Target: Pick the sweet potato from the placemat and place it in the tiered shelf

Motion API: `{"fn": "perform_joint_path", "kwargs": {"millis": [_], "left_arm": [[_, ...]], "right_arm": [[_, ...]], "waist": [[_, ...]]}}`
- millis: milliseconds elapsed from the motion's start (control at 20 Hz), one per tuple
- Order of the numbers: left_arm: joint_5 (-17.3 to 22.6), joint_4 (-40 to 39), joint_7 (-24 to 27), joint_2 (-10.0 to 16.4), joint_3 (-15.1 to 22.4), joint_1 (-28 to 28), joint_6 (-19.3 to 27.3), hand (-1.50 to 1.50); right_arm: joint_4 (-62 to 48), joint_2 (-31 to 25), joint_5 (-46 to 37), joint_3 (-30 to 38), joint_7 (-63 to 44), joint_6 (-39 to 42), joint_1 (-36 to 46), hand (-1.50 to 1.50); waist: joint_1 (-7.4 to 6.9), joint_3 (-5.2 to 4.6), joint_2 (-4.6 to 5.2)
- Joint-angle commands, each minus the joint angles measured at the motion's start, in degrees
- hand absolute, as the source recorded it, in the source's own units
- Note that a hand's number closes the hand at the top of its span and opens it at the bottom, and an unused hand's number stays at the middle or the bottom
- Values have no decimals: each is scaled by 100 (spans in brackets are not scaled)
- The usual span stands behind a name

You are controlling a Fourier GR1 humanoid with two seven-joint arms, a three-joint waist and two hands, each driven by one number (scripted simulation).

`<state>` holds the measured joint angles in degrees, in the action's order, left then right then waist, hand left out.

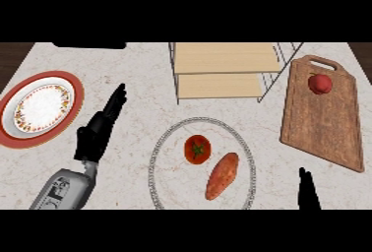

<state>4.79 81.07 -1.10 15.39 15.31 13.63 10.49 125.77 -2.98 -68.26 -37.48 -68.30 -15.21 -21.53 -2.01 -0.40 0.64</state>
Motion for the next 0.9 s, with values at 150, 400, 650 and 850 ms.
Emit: {"fn": "perform_joint_path", "kwargs": {"millis": [150,400,650,850], "left_arm": [[-170,-5,61,-145,43,-108,185,0],[-139,19,89,-137,45,-261,76,0],[64,98,-40,140,-318,-79,-115,0],[-48,-95,382,83,-259,-287,-130,0]], "right_arm": [[-338,289,-370,-196,-1687,726,1050,-150],[-710,293,22,129,-1691,682,1549,-150],[-903,295,-51,-89,-1692,477,1292,-150],[-1039,295,124,193,-1692,543,1585,-150]], "waist": [[80,18,-27],[96,28,-28],[153,26,-52],[160,22,-39]]}}
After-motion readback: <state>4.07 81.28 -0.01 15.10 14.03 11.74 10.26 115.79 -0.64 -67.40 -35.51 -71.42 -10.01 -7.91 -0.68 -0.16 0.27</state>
